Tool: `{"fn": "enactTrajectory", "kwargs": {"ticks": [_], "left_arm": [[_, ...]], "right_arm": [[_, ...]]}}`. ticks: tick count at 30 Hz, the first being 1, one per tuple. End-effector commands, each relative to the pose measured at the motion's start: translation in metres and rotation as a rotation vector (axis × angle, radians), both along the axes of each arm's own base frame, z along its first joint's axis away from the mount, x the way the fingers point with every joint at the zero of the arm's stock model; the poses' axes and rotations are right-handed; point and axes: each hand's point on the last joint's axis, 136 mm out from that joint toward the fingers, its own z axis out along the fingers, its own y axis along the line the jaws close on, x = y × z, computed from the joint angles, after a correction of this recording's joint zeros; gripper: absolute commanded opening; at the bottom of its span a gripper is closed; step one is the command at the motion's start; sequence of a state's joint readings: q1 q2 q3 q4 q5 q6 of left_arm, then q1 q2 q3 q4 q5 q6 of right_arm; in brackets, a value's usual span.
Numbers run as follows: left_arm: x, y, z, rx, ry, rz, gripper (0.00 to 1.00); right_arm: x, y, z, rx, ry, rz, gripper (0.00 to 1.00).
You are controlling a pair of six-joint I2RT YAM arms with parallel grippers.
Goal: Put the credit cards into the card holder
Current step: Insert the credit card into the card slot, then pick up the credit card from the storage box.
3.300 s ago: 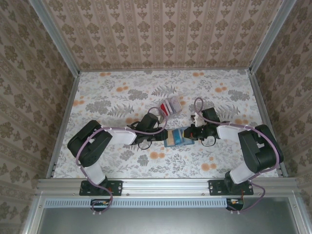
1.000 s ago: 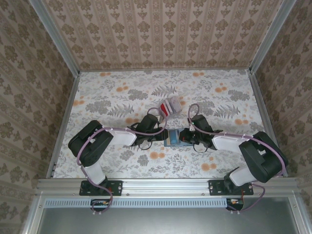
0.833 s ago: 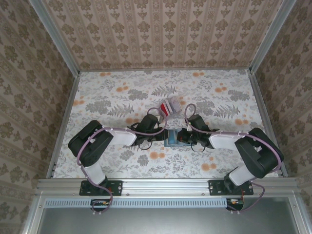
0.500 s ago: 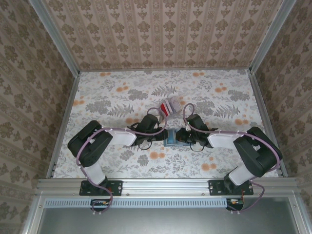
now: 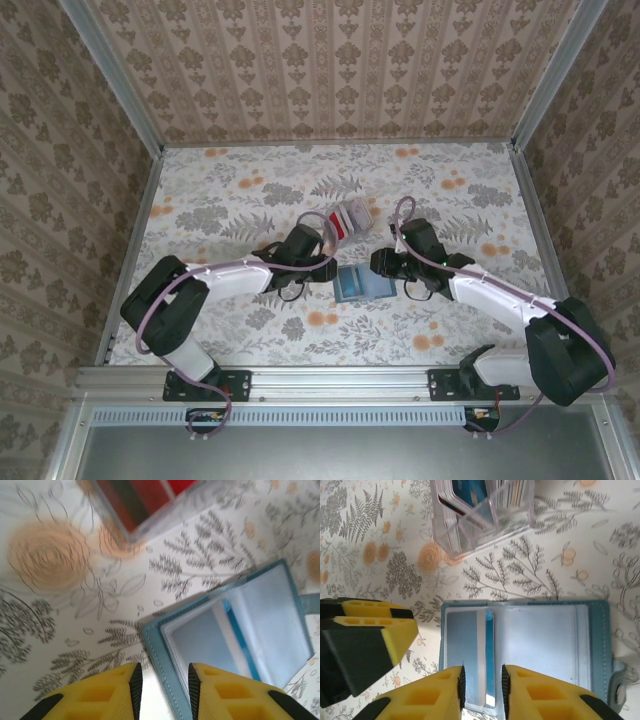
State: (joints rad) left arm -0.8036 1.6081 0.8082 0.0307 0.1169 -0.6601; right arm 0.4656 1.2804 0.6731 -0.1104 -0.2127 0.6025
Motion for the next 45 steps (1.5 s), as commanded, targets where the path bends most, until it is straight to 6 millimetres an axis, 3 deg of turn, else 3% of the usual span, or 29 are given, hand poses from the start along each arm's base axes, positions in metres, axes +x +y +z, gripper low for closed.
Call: {"fn": "enactTrajectory", "kwargs": {"ticks": [1,4,15,18,24,36,45], "left_arm": [[0.019,0.003,0.021,-0.037,-0.056,0.011,0.33],[0.032,0.001,0.032,-0.115,-0.068,0.031,0.34],[0.082,0.020,0.066,-0.188,-0.123,0.143,0.35],[0.090,0.024,0.073,-0.195,-0.126,0.165,0.35],[0.095,0.021,0.079,-0.204,-0.128,0.163,0.36],[0.104,0.011,0.079,-0.210,-0.115,0.134,0.38],[0.103,0.009,0.070,-0.220,-0.091,0.146,0.39]], "right_arm": [[0.010,0.000,0.013,-0.041,-0.022,0.046,0.30],[0.024,0.011,0.024,-0.047,-0.028,0.099,0.33],[0.082,0.043,0.023,-0.086,0.060,0.210,0.39],[0.103,0.050,0.029,-0.088,0.038,0.197,0.40],[0.133,0.060,0.014,-0.130,0.054,0.208,0.41],[0.152,0.059,-0.017,-0.316,0.033,0.187,0.42],[0.134,0.077,-0.038,-0.346,0.050,0.231,0.43]]}}
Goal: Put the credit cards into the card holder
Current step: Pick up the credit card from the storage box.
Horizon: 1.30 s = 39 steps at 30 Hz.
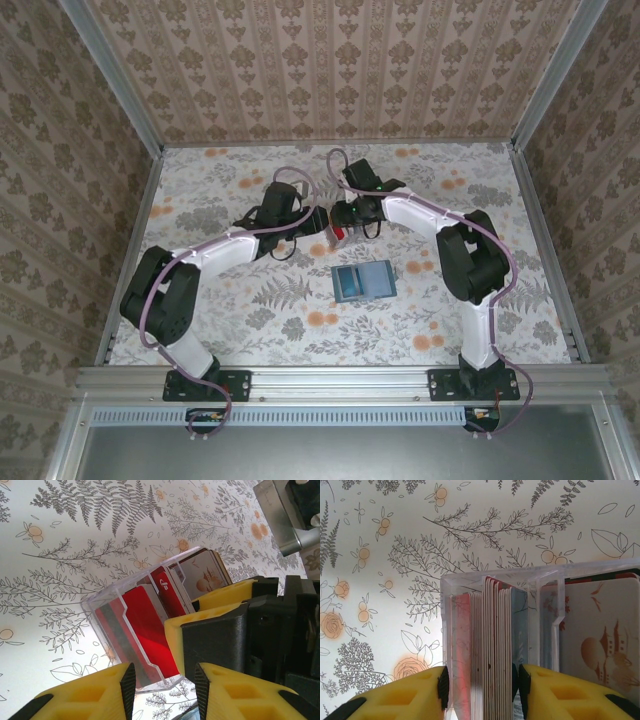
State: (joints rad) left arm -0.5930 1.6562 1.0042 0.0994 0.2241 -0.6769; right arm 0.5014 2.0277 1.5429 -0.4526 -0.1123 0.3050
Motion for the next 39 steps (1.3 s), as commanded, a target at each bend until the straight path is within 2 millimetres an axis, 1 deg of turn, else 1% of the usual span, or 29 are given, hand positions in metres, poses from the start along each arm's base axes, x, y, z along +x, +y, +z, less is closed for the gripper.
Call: {"fn": "enactTrajectory", "kwargs": {"ticks": [1,3,7,9,13,17,19,23,28,36,39], "left_arm": [[0.003,-0.004,-0.003,-0.025,0.018,0.001,0.39],[0.001,-0.006,-0.006,-0.026,0.024,-0.001,0.38],[0.000,-0.009,-0.010,-0.027,0.031,-0.005,0.39],[-0.001,-0.010,-0.010,-0.026,0.032,-0.009,0.39],[-0.002,-0.012,-0.010,-0.018,0.025,-0.012,0.39],[-0.002,-0.014,-0.010,-0.016,0.027,-0.021,0.39],[-0.003,-0.014,-0.010,-0.014,0.026,-0.018,0.39],[-0.004,-0.013,-0.010,-0.010,0.027,-0.020,0.39],[-0.006,-0.012,-0.010,-0.005,0.028,-0.023,0.39],[-0.007,-0.011,-0.012,0.001,0.029,-0.022,0.39],[-0.007,-0.012,-0.012,-0.003,0.028,-0.024,0.39]], "right_arm": [[-0.010,0.005,-0.018,-0.048,0.020,0.023,0.43],[-0.010,0.002,-0.019,-0.062,0.014,0.015,0.43],[-0.011,-0.011,-0.026,-0.127,0.006,-0.022,0.44],[-0.011,-0.015,-0.028,-0.139,-0.002,-0.028,0.44],[-0.016,-0.006,-0.026,-0.089,0.002,-0.007,0.44],[-0.020,0.006,-0.016,-0.035,-0.022,0.025,0.43],[-0.022,0.009,-0.008,-0.016,-0.041,0.038,0.44],[-0.024,0.015,-0.002,0.026,-0.060,0.063,0.44],[-0.024,0.016,0.010,0.052,-0.085,0.063,0.43],[-0.026,0.015,0.017,0.062,-0.099,0.064,0.41],[-0.026,0.015,0.017,0.063,-0.097,0.063,0.41]]}}
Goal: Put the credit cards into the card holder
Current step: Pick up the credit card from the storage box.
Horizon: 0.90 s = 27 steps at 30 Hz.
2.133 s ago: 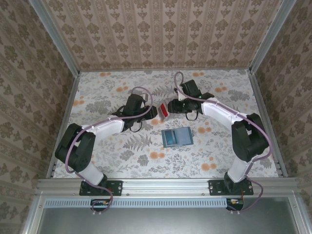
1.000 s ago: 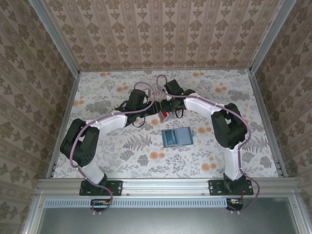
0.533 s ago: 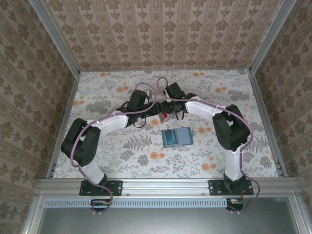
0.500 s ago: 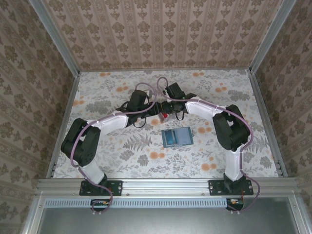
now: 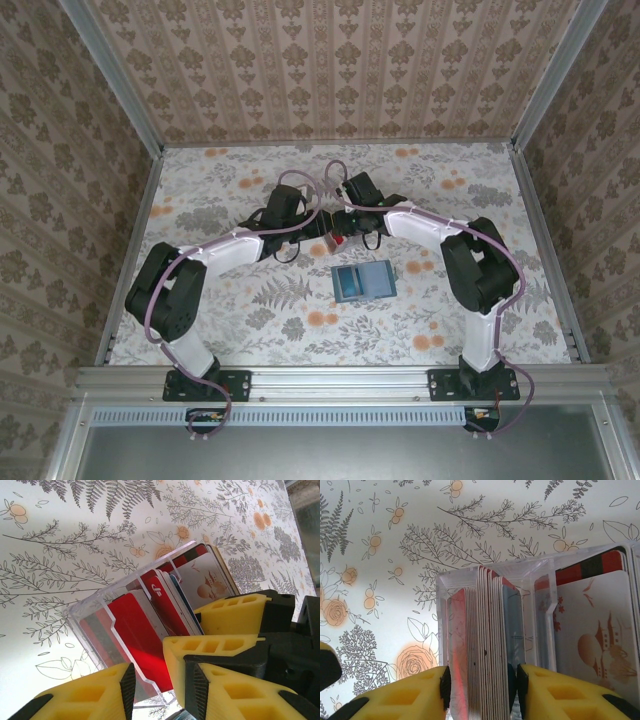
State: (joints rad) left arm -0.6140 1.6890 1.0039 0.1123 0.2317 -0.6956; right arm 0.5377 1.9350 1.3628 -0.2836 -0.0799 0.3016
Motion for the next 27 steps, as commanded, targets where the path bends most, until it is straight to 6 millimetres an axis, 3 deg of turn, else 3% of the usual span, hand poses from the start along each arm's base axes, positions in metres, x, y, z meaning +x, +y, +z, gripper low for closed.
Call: {"fn": "enactTrajectory", "kwargs": {"ticks": [1,18,27], "left_arm": [[-0.002,-0.002,0.000,-0.001,-0.003,-0.008,0.39],[-0.002,-0.005,-0.007,-0.005,0.013,-0.017,0.39],[-0.004,-0.006,-0.008,-0.007,0.016,-0.020,0.39]], "right_arm": [[-0.009,0.011,0.018,0.050,-0.012,0.045,0.40],[-0.010,0.011,0.028,0.072,-0.039,0.052,0.36],[-0.010,0.009,0.032,0.074,-0.051,0.044,0.27]]}}
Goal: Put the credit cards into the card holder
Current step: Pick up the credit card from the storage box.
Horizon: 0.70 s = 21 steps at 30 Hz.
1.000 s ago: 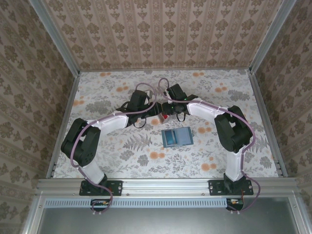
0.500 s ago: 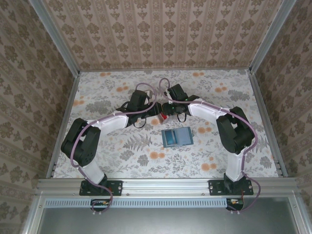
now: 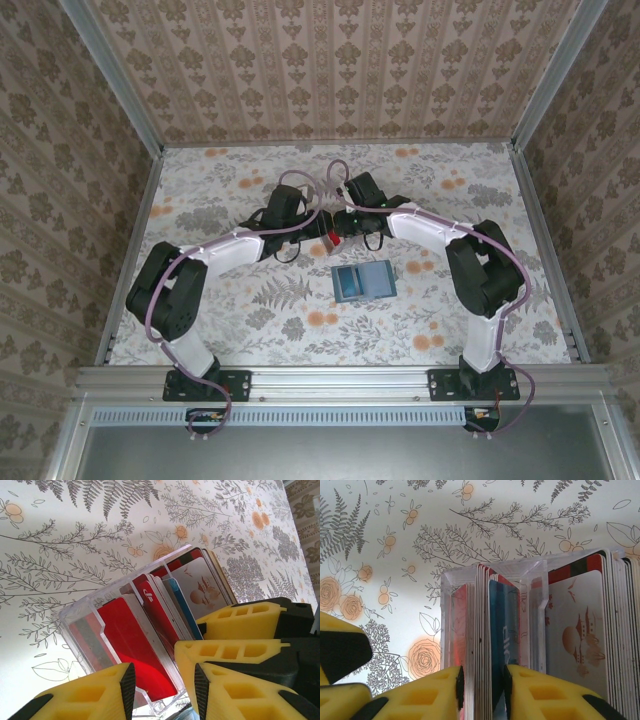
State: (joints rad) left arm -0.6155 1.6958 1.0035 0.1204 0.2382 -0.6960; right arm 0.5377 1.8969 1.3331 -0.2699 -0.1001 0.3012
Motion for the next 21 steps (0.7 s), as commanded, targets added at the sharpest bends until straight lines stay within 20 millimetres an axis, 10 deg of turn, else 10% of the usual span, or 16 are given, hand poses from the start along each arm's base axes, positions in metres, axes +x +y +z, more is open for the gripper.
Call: {"fn": "enactTrajectory", "kwargs": {"ticks": [1,21], "left_arm": [[-0.0039,-0.0033,-0.0067,-0.003,0.014,-0.010,0.39],[-0.0061,-0.0043,-0.0090,-0.001,0.018,-0.015,0.39]], "right_arm": [[-0.0043,0.0082,0.0243,0.049,-0.042,0.031,0.27],[-0.0036,0.0034,0.0271,0.046,-0.061,0.016,0.11]]}}
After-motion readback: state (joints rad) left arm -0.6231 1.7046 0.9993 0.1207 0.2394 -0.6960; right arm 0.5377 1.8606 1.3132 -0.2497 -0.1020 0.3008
